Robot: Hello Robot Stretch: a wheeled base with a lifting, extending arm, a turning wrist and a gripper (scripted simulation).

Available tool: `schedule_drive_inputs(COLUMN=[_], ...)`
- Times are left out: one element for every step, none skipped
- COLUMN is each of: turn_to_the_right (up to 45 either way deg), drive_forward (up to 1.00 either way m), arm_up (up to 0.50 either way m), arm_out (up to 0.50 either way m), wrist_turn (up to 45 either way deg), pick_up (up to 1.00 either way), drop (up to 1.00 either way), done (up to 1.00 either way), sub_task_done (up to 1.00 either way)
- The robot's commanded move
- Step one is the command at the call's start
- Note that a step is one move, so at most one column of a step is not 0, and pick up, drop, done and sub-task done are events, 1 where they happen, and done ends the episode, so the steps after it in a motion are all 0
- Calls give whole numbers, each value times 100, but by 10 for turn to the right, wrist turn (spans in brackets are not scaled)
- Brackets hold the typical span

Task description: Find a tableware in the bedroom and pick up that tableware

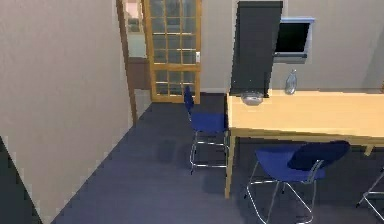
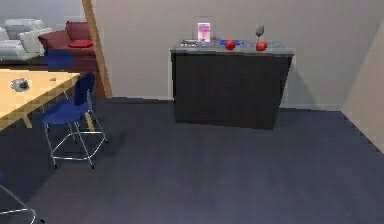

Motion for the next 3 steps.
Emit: schedule_drive_inputs(turn_to_the_right=[0, -150, 0], drive_forward=[45, 0, 100], arm_up=[0, 0, 0], arm_out=[0, 0, 0], wrist_turn=[0, 0, 0], pick_up=[0, 0, 0], drop=[0, 0, 0], done=[0, 0, 0], sub_task_done=[0, 0, 0])
